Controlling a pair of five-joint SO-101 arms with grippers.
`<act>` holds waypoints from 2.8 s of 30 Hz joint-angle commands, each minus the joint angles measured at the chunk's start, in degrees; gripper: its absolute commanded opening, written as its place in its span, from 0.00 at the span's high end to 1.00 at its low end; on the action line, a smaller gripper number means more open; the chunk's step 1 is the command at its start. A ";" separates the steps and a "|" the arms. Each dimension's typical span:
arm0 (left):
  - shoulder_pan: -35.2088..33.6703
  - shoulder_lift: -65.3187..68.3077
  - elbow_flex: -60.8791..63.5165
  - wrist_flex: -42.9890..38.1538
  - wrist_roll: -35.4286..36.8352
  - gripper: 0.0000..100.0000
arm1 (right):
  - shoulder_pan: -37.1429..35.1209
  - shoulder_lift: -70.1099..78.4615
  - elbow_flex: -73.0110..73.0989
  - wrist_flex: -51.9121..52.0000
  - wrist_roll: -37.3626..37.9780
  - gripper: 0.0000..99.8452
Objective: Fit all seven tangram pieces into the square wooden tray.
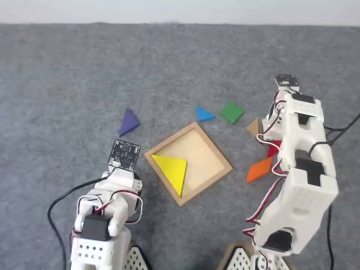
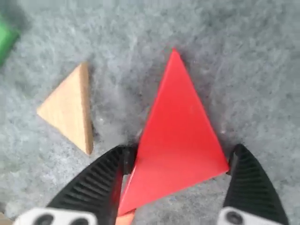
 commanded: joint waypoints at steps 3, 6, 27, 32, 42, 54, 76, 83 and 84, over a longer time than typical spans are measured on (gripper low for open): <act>0.00 -0.97 -0.57 0.09 -0.09 0.98 | -1.19 -9.63 -1.93 5.58 -2.02 0.73; 0.00 -0.97 -0.57 0.09 -0.09 0.98 | -3.56 -13.05 -1.93 8.48 -4.13 0.73; 0.00 -0.97 -0.57 0.09 -0.09 0.98 | -22.11 -34.51 13.54 9.10 -12.66 0.73; 0.00 -0.97 -0.57 0.09 -0.09 0.98 | -13.05 -36.62 24.97 0.13 -22.15 0.73; 0.00 -0.97 -0.57 0.09 -0.09 0.98 | -14.55 -29.14 26.73 -7.43 -27.87 0.73; 0.00 -0.97 -0.57 0.09 -0.09 0.98 | -11.65 -13.05 17.05 -6.02 -27.52 0.64; 0.00 -0.97 -0.57 0.09 -0.09 0.98 | -11.82 -20.18 14.77 -2.68 -24.97 0.75; 0.00 -0.97 -0.57 0.09 -0.09 0.98 | -12.00 -29.85 18.64 -1.63 -24.70 0.75; 0.00 -0.97 -0.57 0.09 -0.09 0.98 | -12.18 -30.90 19.34 -1.63 -24.70 0.75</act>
